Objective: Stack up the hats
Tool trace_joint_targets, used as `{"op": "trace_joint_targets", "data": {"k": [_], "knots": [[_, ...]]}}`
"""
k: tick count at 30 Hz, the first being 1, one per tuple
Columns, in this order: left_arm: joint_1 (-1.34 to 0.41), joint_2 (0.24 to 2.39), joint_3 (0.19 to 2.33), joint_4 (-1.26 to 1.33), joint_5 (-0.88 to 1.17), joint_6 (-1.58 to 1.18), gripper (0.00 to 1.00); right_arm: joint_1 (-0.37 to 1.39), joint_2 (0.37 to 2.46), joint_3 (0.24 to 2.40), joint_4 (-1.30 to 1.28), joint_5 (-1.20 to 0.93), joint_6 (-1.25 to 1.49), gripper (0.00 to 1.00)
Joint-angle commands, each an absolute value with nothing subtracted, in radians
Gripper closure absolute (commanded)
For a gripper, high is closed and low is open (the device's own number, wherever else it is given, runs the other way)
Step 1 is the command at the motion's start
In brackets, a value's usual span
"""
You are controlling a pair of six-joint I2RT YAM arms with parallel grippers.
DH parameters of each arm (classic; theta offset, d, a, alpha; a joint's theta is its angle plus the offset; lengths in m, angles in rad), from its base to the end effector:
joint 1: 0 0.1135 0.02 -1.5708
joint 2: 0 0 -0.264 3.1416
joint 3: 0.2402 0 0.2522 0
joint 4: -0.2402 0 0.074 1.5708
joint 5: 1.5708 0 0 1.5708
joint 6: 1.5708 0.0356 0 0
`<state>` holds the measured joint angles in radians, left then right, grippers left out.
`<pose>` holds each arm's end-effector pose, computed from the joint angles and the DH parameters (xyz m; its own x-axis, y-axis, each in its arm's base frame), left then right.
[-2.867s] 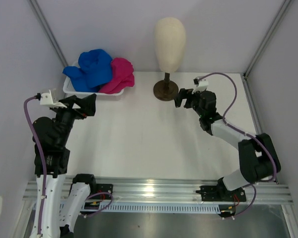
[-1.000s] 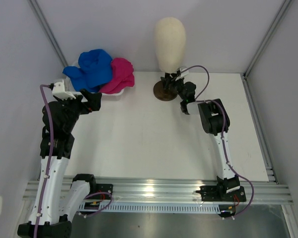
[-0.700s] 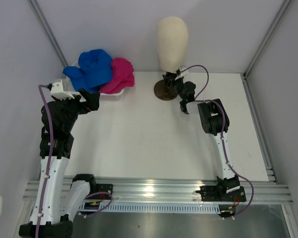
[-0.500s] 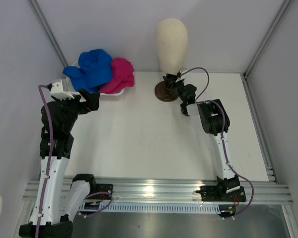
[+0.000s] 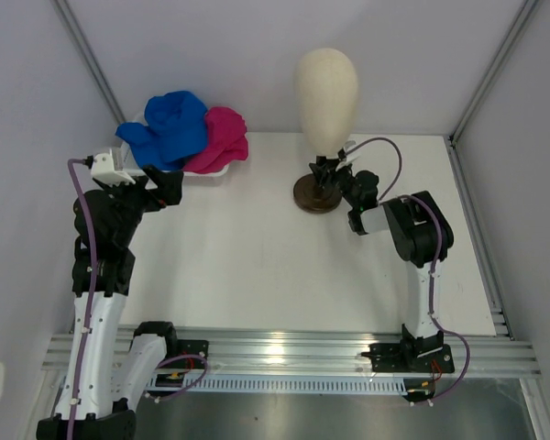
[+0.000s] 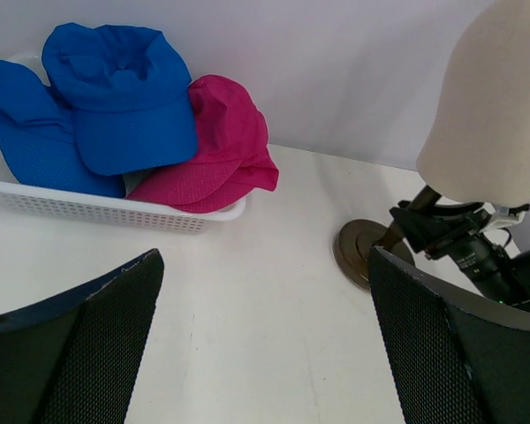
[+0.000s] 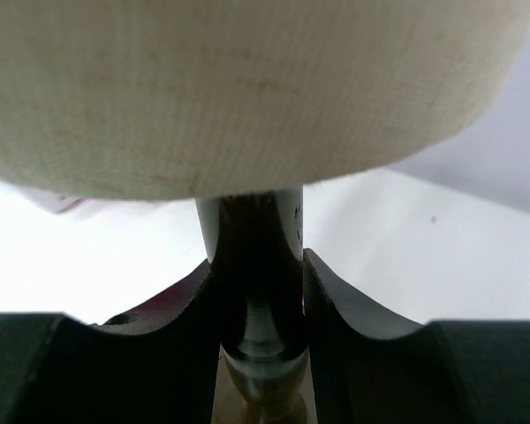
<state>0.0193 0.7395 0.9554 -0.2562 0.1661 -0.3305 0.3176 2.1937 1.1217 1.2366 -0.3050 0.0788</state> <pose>0.1605 -0.0028 0.3981 -0.0855 -0.3218 -0.9430 0.1252 0.9355 -0.3305 0.4245 0.1508 0.1592 0.1096 0.1151 -0.9873 -0.5897 0.8071 0.0286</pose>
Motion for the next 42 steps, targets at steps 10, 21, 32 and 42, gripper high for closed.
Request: {"op": "trace_joint_targets", "data": {"k": [10, 21, 32, 42], "knots": [[0.046, 0.73, 0.96, -0.209, 0.218, -0.342, 0.0, 0.393, 1.931, 0.752, 1.234, -0.302, 0.185, 0.81], [0.045, 0.709, 0.946, -0.184, 0.242, -0.351, 0.01, 0.459, 1.804, 0.649, 1.087, -0.368, 0.199, 0.75], [0.045, 0.695, 0.931, -0.161, 0.264, -0.354, 0.0, 0.529, 1.775, 0.519, 1.137, -0.315, 0.232, 0.61], [0.044, 0.696, 0.914, -0.13, 0.301, -0.359, 0.01, 0.571, 1.786, 0.494, 1.088, -0.308, 0.199, 0.56]]}}
